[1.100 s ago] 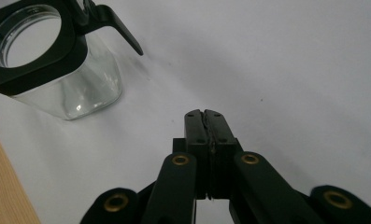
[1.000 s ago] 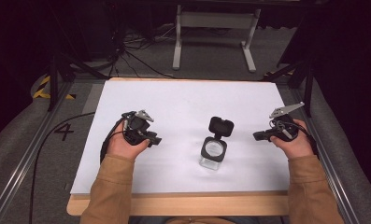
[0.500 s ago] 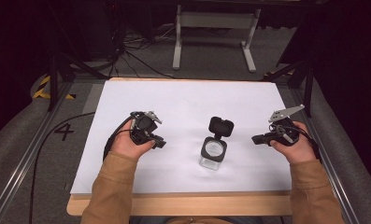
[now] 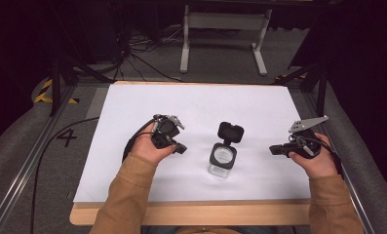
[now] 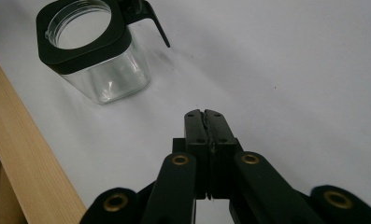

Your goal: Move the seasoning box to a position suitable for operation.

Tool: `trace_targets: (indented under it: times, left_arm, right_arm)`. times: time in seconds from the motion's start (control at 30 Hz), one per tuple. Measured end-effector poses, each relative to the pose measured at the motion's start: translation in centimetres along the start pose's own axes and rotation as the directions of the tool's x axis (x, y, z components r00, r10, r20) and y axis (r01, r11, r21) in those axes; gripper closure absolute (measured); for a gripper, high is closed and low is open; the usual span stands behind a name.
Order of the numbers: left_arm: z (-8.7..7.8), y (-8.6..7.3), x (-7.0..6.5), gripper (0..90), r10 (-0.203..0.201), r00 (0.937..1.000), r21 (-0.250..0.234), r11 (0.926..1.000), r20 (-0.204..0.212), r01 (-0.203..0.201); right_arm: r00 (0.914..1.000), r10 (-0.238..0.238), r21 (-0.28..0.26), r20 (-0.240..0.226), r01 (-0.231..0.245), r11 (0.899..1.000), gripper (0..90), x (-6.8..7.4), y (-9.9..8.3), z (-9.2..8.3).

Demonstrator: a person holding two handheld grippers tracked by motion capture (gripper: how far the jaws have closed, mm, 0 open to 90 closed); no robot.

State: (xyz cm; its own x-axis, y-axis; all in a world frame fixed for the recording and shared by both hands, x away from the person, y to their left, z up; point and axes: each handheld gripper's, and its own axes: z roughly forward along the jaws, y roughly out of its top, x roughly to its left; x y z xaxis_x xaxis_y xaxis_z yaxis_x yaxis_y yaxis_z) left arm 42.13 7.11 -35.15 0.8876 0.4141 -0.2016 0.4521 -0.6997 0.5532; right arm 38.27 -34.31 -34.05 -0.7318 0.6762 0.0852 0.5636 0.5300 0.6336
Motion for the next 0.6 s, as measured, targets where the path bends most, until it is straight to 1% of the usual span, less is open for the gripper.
trace_targets:
  times: [0.03, 0.07, 0.1, 0.13, 0.17, 0.2, 0.23, 0.27, 0.3, 0.33, 0.37, 0.4, 0.47, 0.53, 0.57, 0.6]
  left_arm:
    - [0.1, 0.3, -0.1, 89.7, 0.015, 0.9998, 0.013, 0.9998, 0.010, -0.015]
    - [0.3, 0.3, -0.2, 89.7, 0.017, 0.9998, 0.004, 0.9999, 0.014, -0.017]
    - [0.3, 0.6, -0.4, 89.7, 0.028, 0.9991, 0.018, 0.9994, 0.032, -0.029]
    - [0.5, 0.8, -0.8, 89.7, 0.043, 0.9980, 0.002, 0.9991, 0.046, -0.043]
    - [0.6, 0.9, -1.0, 89.7, 0.045, 0.9975, -0.002, 0.9990, 0.054, -0.045]
    - [0.6, 1.0, -1.3, 89.7, 0.053, 0.9965, -0.008, 0.9986, 0.064, -0.052]
    - [0.6, 1.1, -1.5, 89.7, 0.061, 0.9952, -0.007, 0.9982, 0.076, -0.060]
    - [0.6, 1.3, -1.8, 89.7, 0.069, 0.9936, -0.007, 0.9976, 0.089, -0.069]
    - [0.7, 1.4, -2.2, 89.7, 0.080, 0.9921, -0.017, 0.9968, 0.097, -0.079]
    - [0.7, 1.5, -2.5, 89.7, 0.085, 0.9903, -0.023, 0.9963, 0.110, -0.083]
    - [0.8, 1.6, -3.0, 89.7, 0.104, 0.9862, -0.030, 0.9944, 0.129, -0.101]
    - [0.8, 1.6, -3.0, 89.7, 0.104, 0.9862, -0.030, 0.9944, 0.129, -0.101]
    - [0.9, 1.9, -3.5, 89.7, 0.120, 0.9811, -0.034, 0.9927, 0.152, -0.116]
    - [1.1, 2.1, -3.8, 89.8, 0.130, 0.9762, -0.022, 0.9915, 0.173, -0.128]
    - [1.4, 2.1, -4.0, 89.8, 0.131, 0.9738, -0.025, 0.9913, 0.186, -0.129]
    - [1.6, 2.2, -4.1, 89.8, 0.136, 0.9705, -0.013, 0.9907, 0.199, -0.136]
  right_arm:
    - [1.0000, 0.003, -0.008, 0.004, -0.003, 1.000, 89.6, 0.0, -0.1, -0.1]
    - [0.9999, 0.010, -0.028, 0.005, -0.010, 1.000, 89.6, 0.0, -0.1, -0.2]
    - [0.9997, 0.020, -0.074, -0.012, -0.021, 0.997, 89.7, 0.2, 0.0, -0.3]
    - [0.9997, 0.015, -0.083, -0.020, -0.017, 0.996, 89.7, 0.3, 0.0, -0.3]
    - [0.9997, 0.006, -0.097, -0.023, -0.008, 0.995, 89.8, 0.5, 0.2, -0.2]
    - [0.9996, 0.004, -0.108, -0.027, -0.007, 0.994, 89.8, 0.6, 0.3, -0.2]
    - [0.9995, -0.008, -0.125, -0.032, 0.004, 0.992, 89.8, 0.8, 0.6, -0.1]
    - [0.9993, -0.017, -0.138, -0.034, 0.013, 0.990, 89.8, 0.9, 0.8, 0.0]
    - [0.9988, -0.023, -0.148, -0.044, 0.016, 0.989, 89.8, 1.1, 1.0, 0.1]
    - [0.9986, -0.032, -0.163, -0.042, 0.025, 0.986, 89.8, 1.2, 1.2, 0.2]
    - [0.9984, -0.035, -0.177, -0.044, 0.027, 0.984, 89.8, 1.3, 1.4, 0.2]
    - [0.9984, -0.035, -0.177, -0.044, 0.027, 0.984, 89.8, 1.3, 1.4, 0.2]
    - [0.9978, -0.042, -0.233, -0.050, 0.029, 0.972, 89.8, 1.4, 1.7, 0.2]
    - [0.9971, -0.047, -0.278, -0.061, 0.028, 0.960, 89.9, 1.5, 2.0, 0.2]
    - [0.9968, -0.050, -0.289, -0.062, 0.030, 0.957, 89.9, 1.5, 2.1, 0.2]
    - [0.9965, -0.050, -0.302, -0.067, 0.027, 0.953, 89.9, 1.6, 2.2, 0.2]
